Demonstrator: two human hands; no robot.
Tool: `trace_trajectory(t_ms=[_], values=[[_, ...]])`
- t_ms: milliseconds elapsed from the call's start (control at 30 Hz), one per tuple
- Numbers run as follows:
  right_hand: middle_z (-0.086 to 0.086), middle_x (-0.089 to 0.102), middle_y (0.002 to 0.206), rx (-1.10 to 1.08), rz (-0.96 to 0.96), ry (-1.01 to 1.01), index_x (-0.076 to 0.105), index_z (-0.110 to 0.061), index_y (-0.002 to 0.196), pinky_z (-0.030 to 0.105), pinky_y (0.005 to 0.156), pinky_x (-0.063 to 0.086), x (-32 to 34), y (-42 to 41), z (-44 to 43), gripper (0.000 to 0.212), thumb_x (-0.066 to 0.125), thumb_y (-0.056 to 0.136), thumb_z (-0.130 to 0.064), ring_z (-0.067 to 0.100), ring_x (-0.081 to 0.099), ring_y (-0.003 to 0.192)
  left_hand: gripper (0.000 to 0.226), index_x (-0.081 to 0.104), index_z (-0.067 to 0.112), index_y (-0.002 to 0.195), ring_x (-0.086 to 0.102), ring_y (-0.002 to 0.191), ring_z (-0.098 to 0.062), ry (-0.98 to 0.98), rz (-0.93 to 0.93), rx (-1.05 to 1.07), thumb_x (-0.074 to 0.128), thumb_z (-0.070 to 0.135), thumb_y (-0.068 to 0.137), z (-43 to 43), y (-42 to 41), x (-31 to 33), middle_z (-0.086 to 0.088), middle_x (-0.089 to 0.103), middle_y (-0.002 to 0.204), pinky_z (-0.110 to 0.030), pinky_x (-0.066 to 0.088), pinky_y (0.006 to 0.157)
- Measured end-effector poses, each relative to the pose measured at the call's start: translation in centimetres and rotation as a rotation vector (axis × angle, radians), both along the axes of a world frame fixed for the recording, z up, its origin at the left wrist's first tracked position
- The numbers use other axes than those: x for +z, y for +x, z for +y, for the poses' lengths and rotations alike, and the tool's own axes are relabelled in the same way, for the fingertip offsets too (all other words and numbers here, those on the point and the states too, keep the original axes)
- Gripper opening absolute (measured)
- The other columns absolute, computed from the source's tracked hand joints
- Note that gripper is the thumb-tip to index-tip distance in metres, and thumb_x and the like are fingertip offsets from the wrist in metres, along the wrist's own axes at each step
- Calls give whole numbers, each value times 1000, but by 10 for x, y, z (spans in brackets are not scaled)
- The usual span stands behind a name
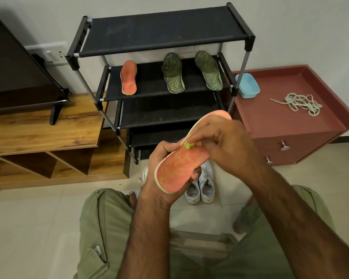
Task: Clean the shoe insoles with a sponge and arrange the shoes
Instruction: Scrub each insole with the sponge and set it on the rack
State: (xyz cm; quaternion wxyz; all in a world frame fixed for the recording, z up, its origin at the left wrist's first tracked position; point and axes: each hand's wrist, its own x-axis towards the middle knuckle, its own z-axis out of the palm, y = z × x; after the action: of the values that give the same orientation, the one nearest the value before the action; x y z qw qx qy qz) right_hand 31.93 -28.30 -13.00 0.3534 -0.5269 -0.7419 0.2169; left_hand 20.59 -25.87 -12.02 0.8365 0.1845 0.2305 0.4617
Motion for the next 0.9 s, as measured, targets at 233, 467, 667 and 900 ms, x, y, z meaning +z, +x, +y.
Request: trace_trajectory(t_ms=[233, 467, 667, 900], values=[[-11, 69, 102, 54, -8, -27, 83, -25, 93, 28, 89, 54, 1, -5, -1, 39, 63, 88, 7, 8, 65, 101, 36, 58, 1, 105, 51, 51, -28, -150, 51, -102, 46, 27, 84, -29, -43, -33, -21, 55, 95, -28, 49, 44], [-10, 69, 103, 33, -34, -21, 83, -23, 92, 30, 91, 55, -1, -3, 2, 38, 62, 88, 8, 8, 65, 102, 37, 61, -1, 108, 47, 64, -30, -153, 51, -69, 47, 26, 86, -30, -46, -43, -22, 54, 103, -29, 49, 46], [-8, 69, 104, -144, -24, 66, 83, -23, 93, 37, 91, 55, -7, 3, 10, 35, 61, 91, 4, 12, 64, 103, 43, 64, -1, 112, 47, 63, -30, -107, 68, -95, 46, 26, 84, -30, -44, -40, -22, 58, 103, -28, 49, 46], [-10, 75, 102, -81, 258, -143, 80, -29, 104, 31, 78, 57, -1, 18, 12, 30, 76, 88, -4, 7, 70, 91, 44, 64, -2, 109, 54, 47, -26, -80, 77, -96, 48, 25, 77, -40, -51, -28, -21, 63, 87, -26, 49, 42]])
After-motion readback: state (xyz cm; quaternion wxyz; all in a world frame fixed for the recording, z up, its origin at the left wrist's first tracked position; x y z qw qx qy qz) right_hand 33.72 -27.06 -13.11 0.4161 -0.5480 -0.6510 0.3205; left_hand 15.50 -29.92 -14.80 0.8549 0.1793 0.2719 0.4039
